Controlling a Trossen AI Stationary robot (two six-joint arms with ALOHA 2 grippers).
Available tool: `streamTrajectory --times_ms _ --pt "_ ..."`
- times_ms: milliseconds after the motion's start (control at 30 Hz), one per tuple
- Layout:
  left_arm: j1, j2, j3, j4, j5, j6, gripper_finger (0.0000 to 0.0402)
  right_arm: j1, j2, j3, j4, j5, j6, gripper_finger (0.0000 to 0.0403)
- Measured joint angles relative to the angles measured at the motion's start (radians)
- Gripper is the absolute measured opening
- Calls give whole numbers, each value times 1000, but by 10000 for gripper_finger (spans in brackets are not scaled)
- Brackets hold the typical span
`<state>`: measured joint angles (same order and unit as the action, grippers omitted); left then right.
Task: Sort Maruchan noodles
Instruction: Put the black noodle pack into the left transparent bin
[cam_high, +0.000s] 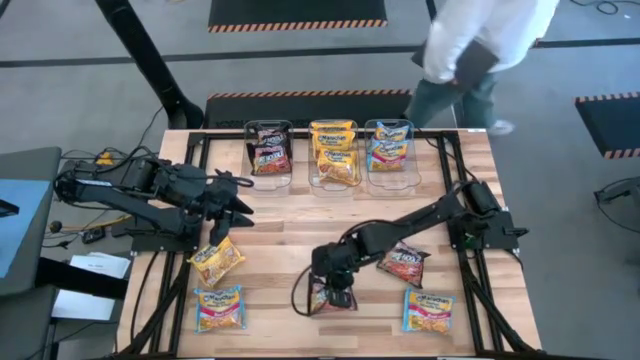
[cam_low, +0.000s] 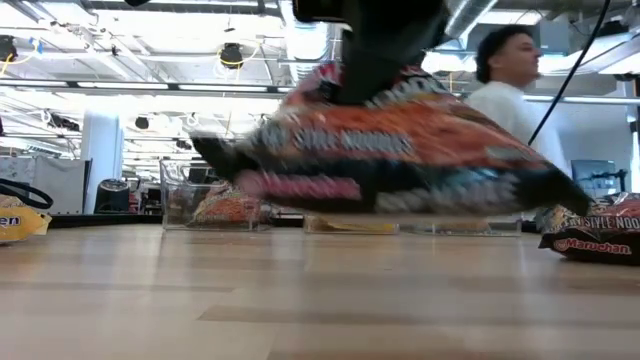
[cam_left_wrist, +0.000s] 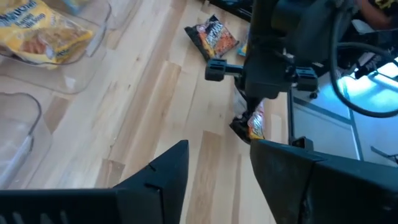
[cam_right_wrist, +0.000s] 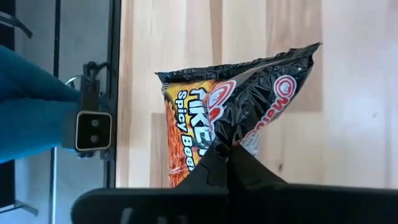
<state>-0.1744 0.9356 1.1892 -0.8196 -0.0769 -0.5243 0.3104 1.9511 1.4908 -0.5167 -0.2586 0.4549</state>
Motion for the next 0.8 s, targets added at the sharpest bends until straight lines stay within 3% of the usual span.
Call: streamTrajectory --times_ms 200,433,800 --pt "0 0 0 0 -29 0 200 -49 0 90 -72 0 -85 3" --pt "26 0 0 2 -146 -81 235 -122 0 232 -189 57 -223 3" --pt "136 8 0 172 -78 -113 234 -260 -1 499 -359 112 -482 5"
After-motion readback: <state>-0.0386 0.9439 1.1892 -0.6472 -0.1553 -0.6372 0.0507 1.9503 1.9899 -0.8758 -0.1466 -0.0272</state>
